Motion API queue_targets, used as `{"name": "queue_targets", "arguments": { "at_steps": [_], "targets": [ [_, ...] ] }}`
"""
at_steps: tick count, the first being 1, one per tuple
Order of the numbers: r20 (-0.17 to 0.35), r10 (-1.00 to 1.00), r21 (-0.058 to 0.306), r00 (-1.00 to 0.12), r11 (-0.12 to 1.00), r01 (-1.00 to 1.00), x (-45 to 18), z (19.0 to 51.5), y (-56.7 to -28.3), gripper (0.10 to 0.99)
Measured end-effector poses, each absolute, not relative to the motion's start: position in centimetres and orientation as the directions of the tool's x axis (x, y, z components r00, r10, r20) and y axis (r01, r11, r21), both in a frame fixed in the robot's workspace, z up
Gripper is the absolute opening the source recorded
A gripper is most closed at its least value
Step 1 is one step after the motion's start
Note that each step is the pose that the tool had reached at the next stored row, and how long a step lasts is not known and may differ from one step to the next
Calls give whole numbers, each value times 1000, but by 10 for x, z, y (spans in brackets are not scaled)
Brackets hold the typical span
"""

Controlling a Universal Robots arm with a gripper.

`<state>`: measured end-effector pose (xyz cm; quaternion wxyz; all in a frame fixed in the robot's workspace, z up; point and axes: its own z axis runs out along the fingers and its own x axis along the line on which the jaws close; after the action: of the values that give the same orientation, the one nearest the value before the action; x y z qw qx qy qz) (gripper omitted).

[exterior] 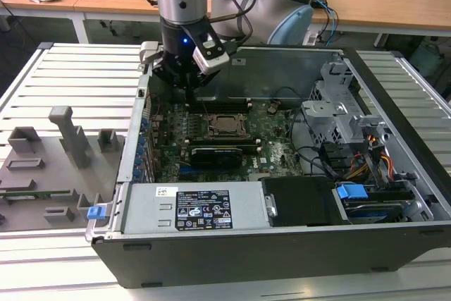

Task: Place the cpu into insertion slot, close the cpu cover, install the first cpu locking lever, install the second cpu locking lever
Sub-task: 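Install the first cpu locking lever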

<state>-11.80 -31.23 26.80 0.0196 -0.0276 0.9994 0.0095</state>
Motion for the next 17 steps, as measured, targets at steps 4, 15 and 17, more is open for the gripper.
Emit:
{"name": "queue_targets", "arguments": {
  "at_steps": [4, 15, 17],
  "targets": [
    [-40, -55, 18, -998, 998, -56, -118, 267, -310, 106],
    [-40, -55, 19, -998, 998, -56, -117, 260, -298, 106],
    [-40, -55, 19, -998, 998, -56, -117, 259, -297, 106]
  ]
}}
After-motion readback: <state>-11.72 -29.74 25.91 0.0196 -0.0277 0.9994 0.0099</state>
